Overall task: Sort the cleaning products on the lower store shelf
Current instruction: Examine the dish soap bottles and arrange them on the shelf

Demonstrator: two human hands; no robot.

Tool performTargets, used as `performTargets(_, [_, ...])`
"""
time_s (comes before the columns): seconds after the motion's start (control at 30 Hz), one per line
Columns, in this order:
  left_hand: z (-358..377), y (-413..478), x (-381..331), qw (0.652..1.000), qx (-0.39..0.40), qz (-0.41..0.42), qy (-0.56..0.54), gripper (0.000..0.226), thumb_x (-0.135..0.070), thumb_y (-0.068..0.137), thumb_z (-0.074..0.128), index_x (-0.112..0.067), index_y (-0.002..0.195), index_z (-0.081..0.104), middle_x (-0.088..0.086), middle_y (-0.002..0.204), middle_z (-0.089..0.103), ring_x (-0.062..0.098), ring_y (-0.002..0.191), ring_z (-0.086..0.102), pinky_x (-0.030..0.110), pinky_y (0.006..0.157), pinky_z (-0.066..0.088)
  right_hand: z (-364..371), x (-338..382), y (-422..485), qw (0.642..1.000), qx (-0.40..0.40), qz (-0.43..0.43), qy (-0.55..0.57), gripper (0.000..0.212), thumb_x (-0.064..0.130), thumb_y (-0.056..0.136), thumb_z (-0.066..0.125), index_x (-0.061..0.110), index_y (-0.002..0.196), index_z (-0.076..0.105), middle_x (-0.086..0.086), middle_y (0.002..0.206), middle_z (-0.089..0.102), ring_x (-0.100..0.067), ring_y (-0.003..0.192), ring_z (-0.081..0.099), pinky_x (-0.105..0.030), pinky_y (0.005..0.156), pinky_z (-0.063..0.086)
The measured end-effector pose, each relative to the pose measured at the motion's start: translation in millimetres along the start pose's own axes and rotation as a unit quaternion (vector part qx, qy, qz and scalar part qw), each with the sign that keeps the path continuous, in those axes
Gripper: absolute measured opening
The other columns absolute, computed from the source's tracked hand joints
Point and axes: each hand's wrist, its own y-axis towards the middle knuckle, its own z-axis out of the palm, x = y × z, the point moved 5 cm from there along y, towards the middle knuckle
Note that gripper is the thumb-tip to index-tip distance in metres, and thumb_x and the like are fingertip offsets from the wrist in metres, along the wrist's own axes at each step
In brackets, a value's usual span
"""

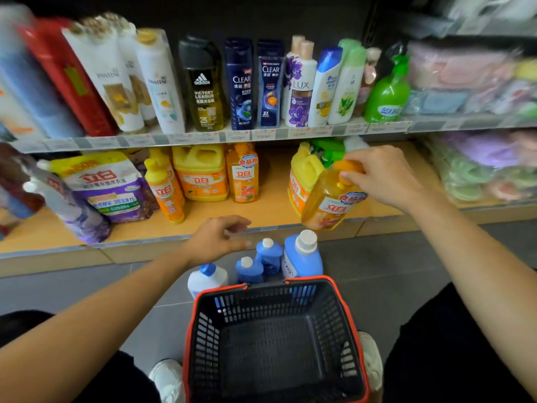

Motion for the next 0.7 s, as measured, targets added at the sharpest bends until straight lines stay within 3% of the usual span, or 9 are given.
performTargets(0.1, [-3.1,-0.1,-20.6,0.994,-0.063,0.006,-0.094,0.083,-0.043,0.077,0.084,-0.032,0.148,0.043,-0.012,0.138,0.055,0.007,0.121,0.054,0.031,0.096,0.052,-18.0,30.6,4.8,0.995,-0.025,-0.004,0.101,0.03,0.032,0.091,0.072,0.016,0.116,0.074,-0.011,0.107,0.075,-0.032,0.1,0.068,-0.047,0.092,0.052])
performTargets(0.2, [-0.1,3.1,-29.1,0.988,-0.075,0.008,-0.133,0.101,-0.045,0.071,0.087,-0.031,0.155,0.033,-0.011,0.151,0.044,0.013,0.128,0.047,0.036,0.098,0.048,-12.3,58.7,14.0,0.985,-0.015,-0.006,0.169,0.03,0.03,0.091,0.072,0.014,0.117,0.074,-0.008,0.106,0.076,-0.023,0.097,0.068,-0.045,0.091,0.054])
performTargets(0.33, [-7.8,10.4,-14.9,0.995,-0.082,-0.008,-0.058,0.1,-0.044,0.073,0.088,-0.031,0.155,0.033,-0.006,0.146,0.054,0.017,0.124,0.057,0.045,0.099,0.053,17.2,101.4,31.8,0.973,0.03,-0.028,0.229,0.021,0.026,0.091,0.072,0.014,0.107,0.077,-0.005,0.091,0.076,-0.019,0.082,0.07,-0.047,0.082,0.056])
performTargets(0.43, [-13.4,18.6,8.8,0.995,-0.089,-0.033,-0.042,0.093,-0.042,0.072,0.089,-0.025,0.149,0.04,-0.002,0.137,0.062,0.019,0.118,0.063,0.048,0.097,0.054,41.9,126.2,50.3,0.97,0.045,-0.055,0.232,0.024,0.03,0.09,0.073,0.015,0.109,0.078,-0.004,0.096,0.076,-0.02,0.089,0.07,-0.047,0.084,0.056])
performTargets(0.7, [-31.7,69.3,60.8,0.973,-0.198,-0.095,0.064,0.093,-0.045,0.065,0.092,-0.027,0.145,0.049,0.005,0.129,0.064,0.026,0.11,0.063,0.04,0.089,0.055,103.6,134.6,97.0,0.97,0.044,-0.047,0.235,0.028,0.035,0.085,0.078,0.023,0.109,0.077,-0.001,0.101,0.076,-0.018,0.092,0.068,-0.04,0.084,0.057])
